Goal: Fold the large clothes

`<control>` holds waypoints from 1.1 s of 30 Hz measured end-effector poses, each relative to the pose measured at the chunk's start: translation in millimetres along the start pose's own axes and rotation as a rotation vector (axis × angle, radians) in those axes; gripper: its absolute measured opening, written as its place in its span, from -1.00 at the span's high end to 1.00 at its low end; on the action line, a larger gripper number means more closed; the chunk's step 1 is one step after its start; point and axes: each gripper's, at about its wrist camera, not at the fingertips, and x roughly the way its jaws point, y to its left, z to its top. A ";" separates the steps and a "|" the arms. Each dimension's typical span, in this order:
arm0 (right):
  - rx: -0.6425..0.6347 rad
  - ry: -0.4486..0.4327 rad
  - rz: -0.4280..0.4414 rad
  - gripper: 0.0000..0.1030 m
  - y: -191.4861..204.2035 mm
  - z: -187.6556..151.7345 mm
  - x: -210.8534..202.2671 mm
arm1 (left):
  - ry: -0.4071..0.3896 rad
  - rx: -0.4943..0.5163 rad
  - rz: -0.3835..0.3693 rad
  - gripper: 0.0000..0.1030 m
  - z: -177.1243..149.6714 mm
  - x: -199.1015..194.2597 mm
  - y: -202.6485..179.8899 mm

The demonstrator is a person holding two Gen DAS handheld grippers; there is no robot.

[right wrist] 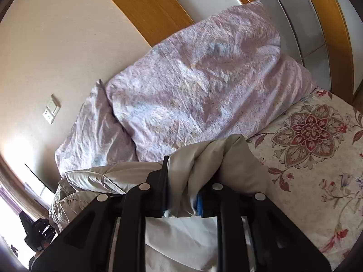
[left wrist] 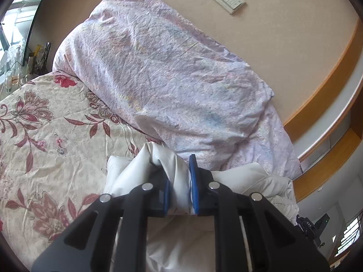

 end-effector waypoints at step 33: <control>-0.681 0.171 -0.199 -0.26 117.5 -75.2 80.5 | -0.089 0.625 0.271 -0.79 -94.0 52.0 -108.4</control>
